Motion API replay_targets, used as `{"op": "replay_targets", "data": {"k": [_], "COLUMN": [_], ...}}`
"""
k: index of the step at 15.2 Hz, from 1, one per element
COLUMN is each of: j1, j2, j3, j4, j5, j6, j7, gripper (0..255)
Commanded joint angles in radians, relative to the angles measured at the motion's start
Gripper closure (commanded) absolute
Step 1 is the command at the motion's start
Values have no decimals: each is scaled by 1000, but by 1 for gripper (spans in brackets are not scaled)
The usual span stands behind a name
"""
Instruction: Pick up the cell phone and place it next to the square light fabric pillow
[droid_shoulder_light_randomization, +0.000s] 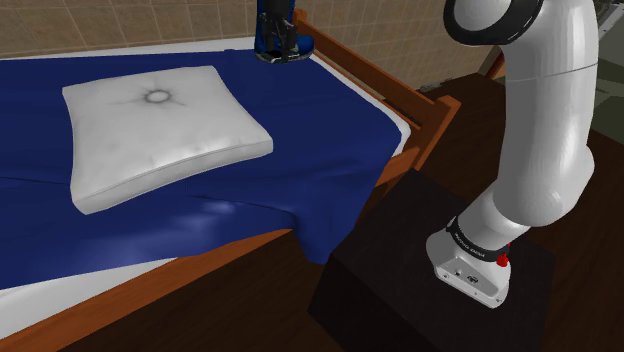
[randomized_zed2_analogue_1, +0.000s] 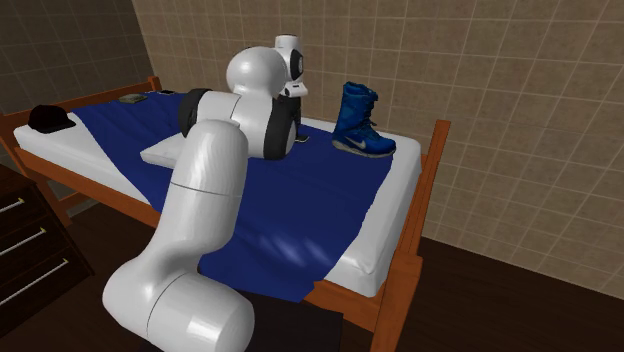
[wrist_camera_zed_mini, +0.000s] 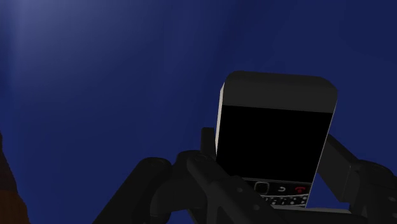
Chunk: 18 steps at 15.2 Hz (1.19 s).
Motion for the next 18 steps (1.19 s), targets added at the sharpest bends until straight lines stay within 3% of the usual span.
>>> {"op": "replay_targets", "data": {"k": [1, 18], "j1": [-4, -25], "j2": [0, 18], "j3": [0, -7], "j4": [-26, -229], "j5": [0, -12], "j6": [26, 243], "j7": [1, 20], "gripper": [255, 255]}}
